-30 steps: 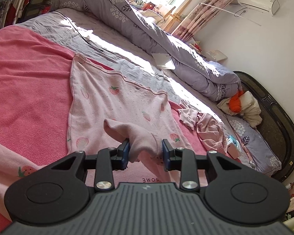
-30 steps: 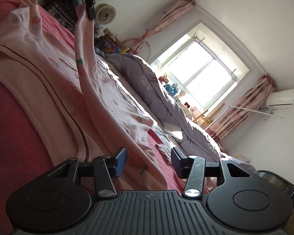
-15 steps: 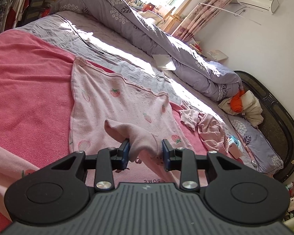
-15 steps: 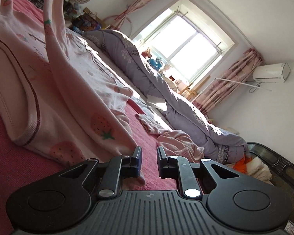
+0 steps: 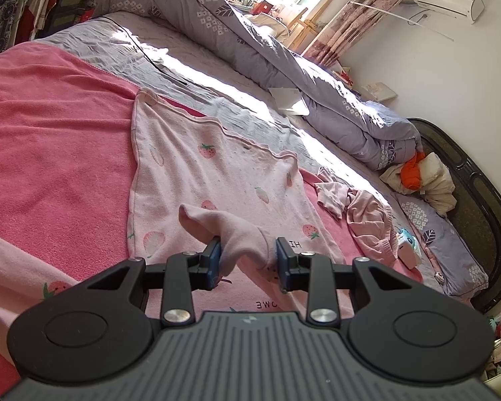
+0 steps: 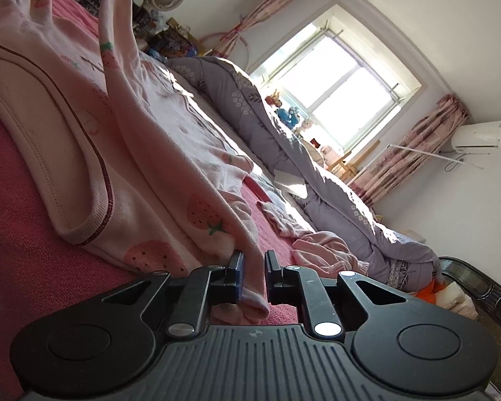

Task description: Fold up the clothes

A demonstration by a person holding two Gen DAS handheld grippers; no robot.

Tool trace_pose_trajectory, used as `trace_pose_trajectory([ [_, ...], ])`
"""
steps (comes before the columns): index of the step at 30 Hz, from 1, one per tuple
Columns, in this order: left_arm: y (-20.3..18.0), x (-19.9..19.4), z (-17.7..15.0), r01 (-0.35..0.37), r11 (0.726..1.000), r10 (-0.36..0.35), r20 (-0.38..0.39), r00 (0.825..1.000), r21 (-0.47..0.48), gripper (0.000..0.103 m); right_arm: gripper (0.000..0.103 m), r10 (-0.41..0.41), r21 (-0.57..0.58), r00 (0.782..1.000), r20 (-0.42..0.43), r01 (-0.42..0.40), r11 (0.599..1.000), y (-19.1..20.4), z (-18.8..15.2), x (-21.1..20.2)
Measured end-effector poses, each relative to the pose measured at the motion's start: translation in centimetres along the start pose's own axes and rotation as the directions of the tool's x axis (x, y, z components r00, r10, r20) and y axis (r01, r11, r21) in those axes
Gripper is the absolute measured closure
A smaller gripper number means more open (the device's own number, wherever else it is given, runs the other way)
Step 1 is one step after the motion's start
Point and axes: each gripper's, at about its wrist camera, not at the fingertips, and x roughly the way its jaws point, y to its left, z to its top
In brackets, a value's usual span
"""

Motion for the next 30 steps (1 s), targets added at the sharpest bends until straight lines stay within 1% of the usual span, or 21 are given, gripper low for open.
trace_pose_trajectory([
  [3,0.1,0.0,-0.1,-0.003,1.0,0.003,-0.002,1.0,-0.004,0.064,0.095,-0.042,0.05,0.999,-0.027,0.043,0.998,-0.4,-0.1,0.5],
  [5,0.1,-0.1,-0.2,-0.006,1.0,0.005,-0.003,1.0,-0.004,0.064,0.096,-0.076,0.102,0.996,-0.043,0.08,0.992,-1.1,-0.1,0.6],
  [8,0.3,-0.1,-0.4,-0.008,1.0,0.008,-0.007,1.0,-0.003,0.064,0.096,-0.102,0.17,0.991,-0.084,0.115,0.979,-3.1,-0.9,0.6],
  [10,0.5,0.0,-0.6,-0.011,1.0,0.011,-0.011,1.0,-0.004,0.064,0.096,-0.101,0.198,0.989,-0.106,0.12,0.973,-4.2,-1.6,0.5],
  [12,0.8,0.1,-0.7,-0.016,1.0,0.016,-0.016,1.0,-0.013,0.064,0.096,-0.07,0.215,0.993,-0.09,0.088,0.973,-4.8,-2.2,-0.3],
  [15,1.2,0.3,-0.8,-0.024,0.999,0.023,-0.02,1.0,-0.028,0.064,0.093,-0.003,0.193,1.0,-0.023,0.008,0.981,-4.4,-2.0,-2.1],
  [16,1.2,0.3,-0.8,-0.024,0.999,0.024,-0.02,1.0,-0.029,0.064,0.093,0.017,0.168,1.0,-0.002,-0.016,0.986,-3.8,-1.7,-2.7],
  [18,1.2,0.3,-0.8,-0.024,0.999,0.023,-0.02,1.0,-0.028,0.064,0.087,0.053,0.108,0.998,0.029,-0.055,0.993,-2.6,-0.9,-3.4],
  [19,1.1,0.2,-0.8,-0.023,0.999,0.022,-0.019,1.0,-0.025,0.064,0.087,0.068,0.078,0.997,0.042,-0.071,0.994,-2.0,-0.5,-3.5],
  [21,1.0,0.2,-0.7,-0.021,1.0,0.021,-0.018,1.0,-0.021,0.064,0.084,0.096,0.022,0.994,0.053,-0.098,0.995,-0.8,0.2,-3.3],
  [24,0.9,0.0,-0.7,-0.018,1.0,0.018,-0.017,1.0,-0.019,0.064,0.078,0.139,-0.044,0.99,0.034,-0.137,0.99,0.8,0.9,-2.6],
  [25,0.9,0.0,-0.7,-0.019,1.0,0.018,-0.018,1.0,-0.017,0.064,0.078,0.136,-0.07,0.99,0.031,-0.133,0.989,1.3,0.9,-2.4],
  [27,0.9,0.1,-0.7,-0.019,1.0,0.019,-0.019,1.0,-0.019,0.064,0.079,0.098,-0.059,0.995,0.022,-0.097,0.994,1.6,1.1,-1.6],
  [28,1.0,0.2,-0.7,-0.018,1.0,0.018,-0.02,1.0,-0.023,0.064,0.081,0.077,-0.045,0.997,0.015,-0.076,0.996,1.7,1.3,-1.2],
  [30,1.1,0.4,-0.7,-0.015,0.999,0.014,-0.022,1.0,-0.032,0.064,0.091,0.042,0.015,0.999,-0.006,-0.042,0.999,1.4,1.7,-0.5],
])
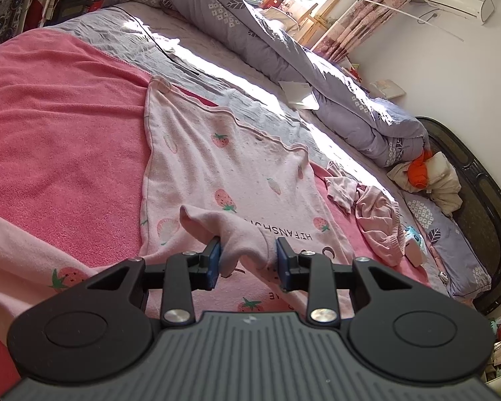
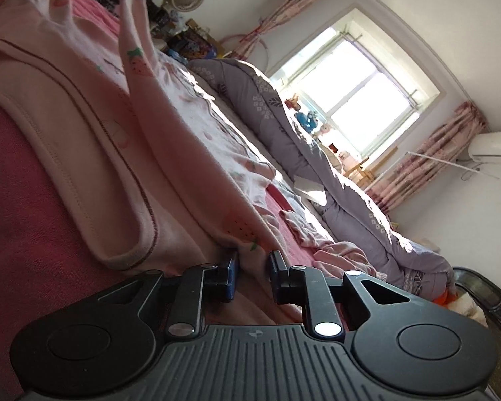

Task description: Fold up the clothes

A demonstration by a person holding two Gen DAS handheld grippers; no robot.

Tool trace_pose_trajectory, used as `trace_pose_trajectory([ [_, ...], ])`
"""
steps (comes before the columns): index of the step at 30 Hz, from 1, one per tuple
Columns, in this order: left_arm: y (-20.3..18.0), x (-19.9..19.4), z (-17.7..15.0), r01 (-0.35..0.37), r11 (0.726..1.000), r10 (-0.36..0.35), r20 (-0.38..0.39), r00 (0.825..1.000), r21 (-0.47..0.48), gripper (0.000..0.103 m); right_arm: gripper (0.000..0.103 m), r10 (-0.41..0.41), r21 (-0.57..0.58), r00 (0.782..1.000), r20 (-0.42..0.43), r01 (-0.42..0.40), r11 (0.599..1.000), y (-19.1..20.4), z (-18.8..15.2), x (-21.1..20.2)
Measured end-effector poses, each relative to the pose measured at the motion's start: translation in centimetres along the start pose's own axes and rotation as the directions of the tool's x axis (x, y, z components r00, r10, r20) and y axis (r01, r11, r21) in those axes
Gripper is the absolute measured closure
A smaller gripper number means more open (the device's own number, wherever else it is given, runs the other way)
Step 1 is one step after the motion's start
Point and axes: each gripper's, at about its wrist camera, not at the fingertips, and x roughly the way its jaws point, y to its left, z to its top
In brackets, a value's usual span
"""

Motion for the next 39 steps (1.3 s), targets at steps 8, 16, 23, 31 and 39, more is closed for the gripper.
trace_pose_trajectory([
  [8,-0.6,-0.4,-1.4,0.007,0.999,-0.006,-0.033,0.999,0.041,0.061,0.097,-0.164,0.176,0.986,-0.004,0.162,0.971,-4.4,-0.3,-2.0],
  [16,0.0,0.2,-8.3,-0.06,0.986,0.085,-0.153,0.985,0.158,0.06,0.098,-0.065,0.162,0.978,-0.2,0.098,0.982,-4.9,-5.0,-2.3],
  [23,-0.1,-0.3,-8.4,-0.061,0.984,0.084,-0.133,0.988,0.167,0.057,0.062,0.021,0.352,0.999,-0.041,-0.005,0.936,-8.0,-1.5,-2.9],
  [31,-0.2,-0.3,-8.9,-0.057,0.977,0.082,-0.114,0.99,0.205,0.053,0.056,0.049,0.244,0.993,-0.112,-0.02,0.969,-4.8,0.0,1.7],
  [39,0.4,-0.8,-9.2,-0.022,0.979,0.044,-0.105,0.993,0.204,0.052,0.056,0.044,0.23,0.968,-0.247,0.015,0.973,-6.2,-3.0,-1.0],
])
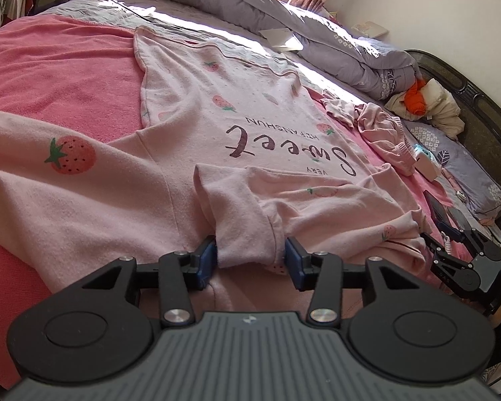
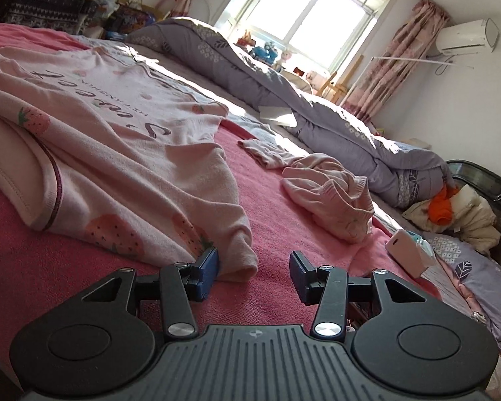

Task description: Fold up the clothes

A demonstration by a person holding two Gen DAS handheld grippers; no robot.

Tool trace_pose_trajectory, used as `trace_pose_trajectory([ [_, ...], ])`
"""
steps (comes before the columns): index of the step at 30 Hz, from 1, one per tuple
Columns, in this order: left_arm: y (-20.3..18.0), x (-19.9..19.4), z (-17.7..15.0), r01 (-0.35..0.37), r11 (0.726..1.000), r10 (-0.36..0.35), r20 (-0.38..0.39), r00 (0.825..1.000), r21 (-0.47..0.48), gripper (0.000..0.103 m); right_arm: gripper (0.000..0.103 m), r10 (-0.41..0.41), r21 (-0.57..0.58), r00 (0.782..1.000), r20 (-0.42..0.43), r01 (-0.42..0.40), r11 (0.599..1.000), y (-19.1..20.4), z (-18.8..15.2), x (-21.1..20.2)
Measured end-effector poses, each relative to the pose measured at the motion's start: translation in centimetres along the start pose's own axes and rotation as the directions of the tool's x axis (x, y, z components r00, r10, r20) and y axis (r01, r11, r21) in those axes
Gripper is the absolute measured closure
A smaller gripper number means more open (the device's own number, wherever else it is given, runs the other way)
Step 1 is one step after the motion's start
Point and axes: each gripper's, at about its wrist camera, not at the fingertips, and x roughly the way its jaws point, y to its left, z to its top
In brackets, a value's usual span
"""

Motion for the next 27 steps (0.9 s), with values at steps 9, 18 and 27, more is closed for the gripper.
trace_pose_trajectory([
  [9,-1.1,-0.7,-0.1,-0.025,0.999,0.025,-0.005,1.0,0.048,0.044,0.038,0.284,0.358,0.953,0.108,-0.304,0.883,-6.6,6.0,2.4],
  [18,-1.5,0.0,-0.9,-0.016,0.996,0.015,0.012,1.0,0.088,0.036,0.092,0.44,0.468,0.897,-0.047,-0.369,0.803,-3.3,9.9,12.6],
  [27,-1.1,-0.2,-1.3,0.015,0.996,-0.018,0.032,0.999,0.085,0.035,0.092,0.276,0.516,0.959,-0.062,-0.206,0.832,-4.3,7.7,15.5],
])
